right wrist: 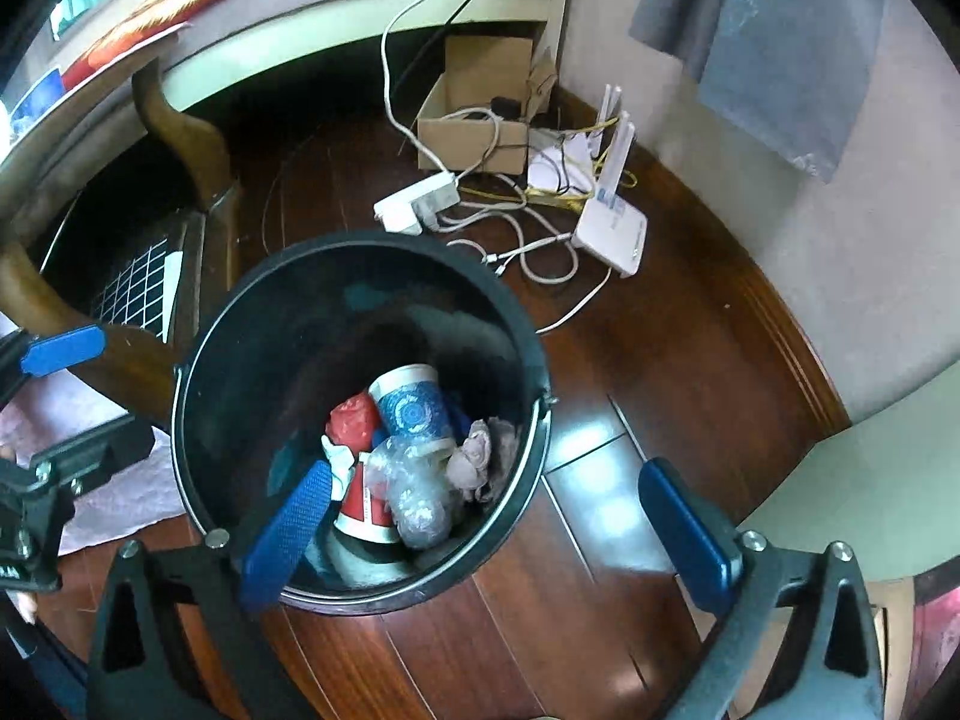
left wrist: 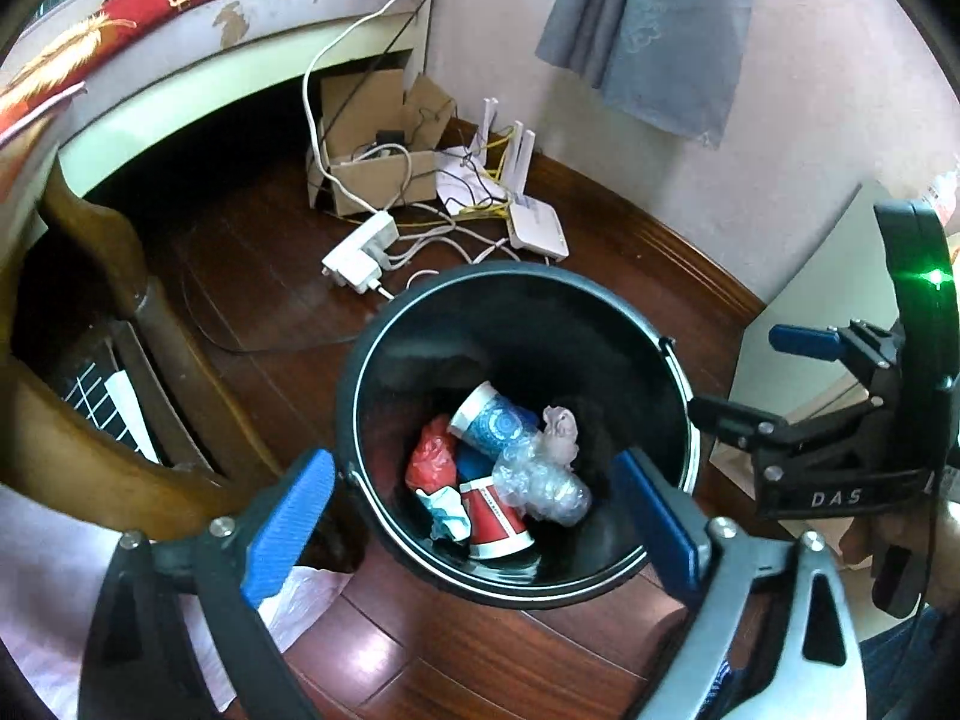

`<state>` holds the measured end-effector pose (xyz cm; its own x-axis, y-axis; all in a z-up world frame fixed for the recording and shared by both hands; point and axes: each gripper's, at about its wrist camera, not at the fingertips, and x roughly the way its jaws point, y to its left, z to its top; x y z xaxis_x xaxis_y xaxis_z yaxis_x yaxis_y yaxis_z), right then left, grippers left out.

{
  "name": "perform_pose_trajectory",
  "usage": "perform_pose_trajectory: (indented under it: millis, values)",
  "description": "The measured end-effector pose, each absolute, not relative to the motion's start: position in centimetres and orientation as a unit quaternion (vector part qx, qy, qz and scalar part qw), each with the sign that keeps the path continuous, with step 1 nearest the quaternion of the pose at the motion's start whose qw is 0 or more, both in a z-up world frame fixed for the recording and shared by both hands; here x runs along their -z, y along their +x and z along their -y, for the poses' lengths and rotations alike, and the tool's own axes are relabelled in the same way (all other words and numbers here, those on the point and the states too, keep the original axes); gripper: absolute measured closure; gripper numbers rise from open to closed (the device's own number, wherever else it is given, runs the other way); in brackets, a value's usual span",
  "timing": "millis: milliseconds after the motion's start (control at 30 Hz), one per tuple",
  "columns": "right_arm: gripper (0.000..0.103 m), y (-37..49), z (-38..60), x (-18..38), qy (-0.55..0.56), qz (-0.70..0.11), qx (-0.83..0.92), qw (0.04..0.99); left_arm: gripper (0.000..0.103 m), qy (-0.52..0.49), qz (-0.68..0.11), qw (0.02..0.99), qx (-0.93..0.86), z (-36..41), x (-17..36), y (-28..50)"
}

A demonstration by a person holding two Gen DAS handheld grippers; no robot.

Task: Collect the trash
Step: 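Open both tools to drop the mask and bag into the bucket, then move both tools back toward the remaining trash on the bed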

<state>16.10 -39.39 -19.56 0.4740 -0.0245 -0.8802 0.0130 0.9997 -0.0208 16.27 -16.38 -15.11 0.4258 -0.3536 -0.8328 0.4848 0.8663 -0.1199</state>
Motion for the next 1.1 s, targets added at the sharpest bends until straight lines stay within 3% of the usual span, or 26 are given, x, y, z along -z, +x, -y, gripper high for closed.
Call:
perform_pose_trajectory:
  millis: [1100]
  values:
    - [0.000, 13.0, 30.8, 7.8, -0.032, -0.410, -0.062, 0.910, 0.005, 0.058, -0.376, 0.909, 0.168, 7.3, 4.5, 11.2]
